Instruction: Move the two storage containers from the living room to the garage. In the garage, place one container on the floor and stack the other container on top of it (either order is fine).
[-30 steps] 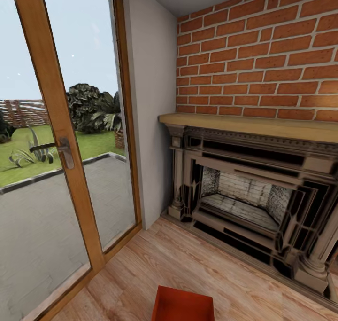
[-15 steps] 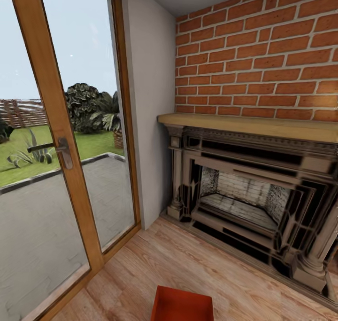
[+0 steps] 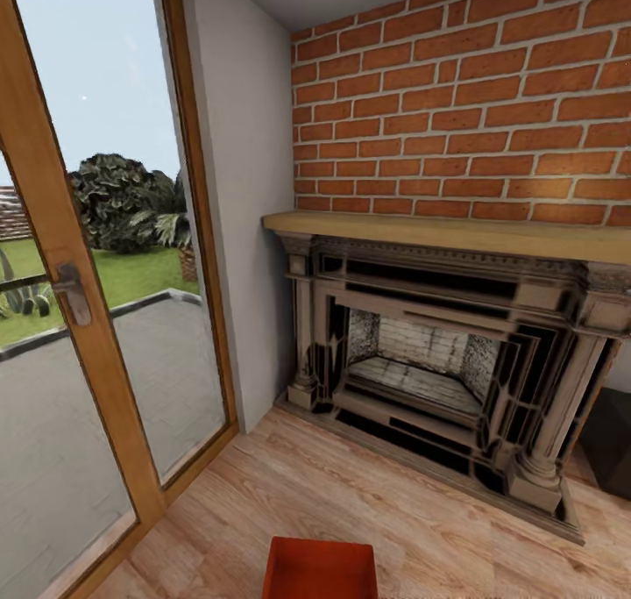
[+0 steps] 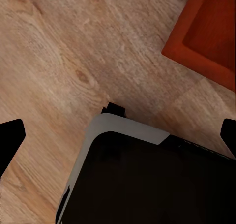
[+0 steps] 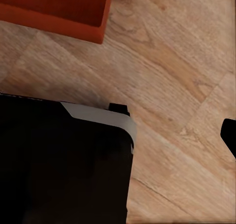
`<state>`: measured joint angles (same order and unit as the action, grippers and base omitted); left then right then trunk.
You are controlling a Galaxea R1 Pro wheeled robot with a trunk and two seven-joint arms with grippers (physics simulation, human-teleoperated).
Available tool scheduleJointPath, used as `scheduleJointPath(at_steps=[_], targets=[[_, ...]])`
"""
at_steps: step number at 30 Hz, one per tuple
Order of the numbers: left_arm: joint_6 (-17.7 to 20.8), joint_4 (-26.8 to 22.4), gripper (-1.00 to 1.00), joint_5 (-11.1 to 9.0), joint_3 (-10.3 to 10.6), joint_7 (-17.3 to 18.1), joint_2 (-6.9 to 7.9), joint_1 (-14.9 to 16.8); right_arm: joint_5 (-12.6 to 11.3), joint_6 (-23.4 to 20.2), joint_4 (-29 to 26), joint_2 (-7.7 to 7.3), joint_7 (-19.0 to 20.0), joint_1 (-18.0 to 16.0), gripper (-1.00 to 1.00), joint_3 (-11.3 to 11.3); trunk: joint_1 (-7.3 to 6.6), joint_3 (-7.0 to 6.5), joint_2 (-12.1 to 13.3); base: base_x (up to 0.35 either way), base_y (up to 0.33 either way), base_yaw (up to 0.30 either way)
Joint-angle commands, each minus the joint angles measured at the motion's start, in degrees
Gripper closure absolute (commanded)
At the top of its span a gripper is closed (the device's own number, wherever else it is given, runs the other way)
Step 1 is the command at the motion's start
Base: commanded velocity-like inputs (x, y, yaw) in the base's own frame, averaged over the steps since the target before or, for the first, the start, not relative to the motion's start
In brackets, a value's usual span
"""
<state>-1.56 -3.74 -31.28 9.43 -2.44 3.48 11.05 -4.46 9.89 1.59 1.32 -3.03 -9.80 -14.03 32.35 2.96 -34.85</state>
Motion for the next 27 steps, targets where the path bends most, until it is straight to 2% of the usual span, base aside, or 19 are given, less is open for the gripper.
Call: scheduleJointPath(at_steps=[1,8,16,27], targets=[[-0.12,-0.04,-1.0,-0.45,0.5,-0.2,0.0,0.02,-0.46,0.3,0.17,0.06,-0.12,-0.1,-1.0,-0.48,0.02,0.11,-0.09,0.0,0.0,-0.243],[-0.11,-0.04,-1.0,-0.44,0.48,-0.2,-0.02,0.02,-0.46,0.29,0.17,-0.04,-0.06,-0.12,-1.0,-0.48,0.02,0.11,-0.09,0.0,0.017,-0.136],[-0.17,-0.01,-1.0,-0.57,0.44,-0.2,-0.02,0.02,-0.46,0.3,0.17,-0.08,-0.05,-0.1,-1.0,-0.56,0.02,0.11,-0.09,-0.053,0.228,-0.007],[-0.18,0.0,-1.0,-0.54,0.44,-0.2,-0.04,0.02,-0.45,0.3,0.17,-0.09,-0.05,-0.09,-1.0,-0.56,0.02,0.11,-0.09,-0.004,0.012,0.0]])
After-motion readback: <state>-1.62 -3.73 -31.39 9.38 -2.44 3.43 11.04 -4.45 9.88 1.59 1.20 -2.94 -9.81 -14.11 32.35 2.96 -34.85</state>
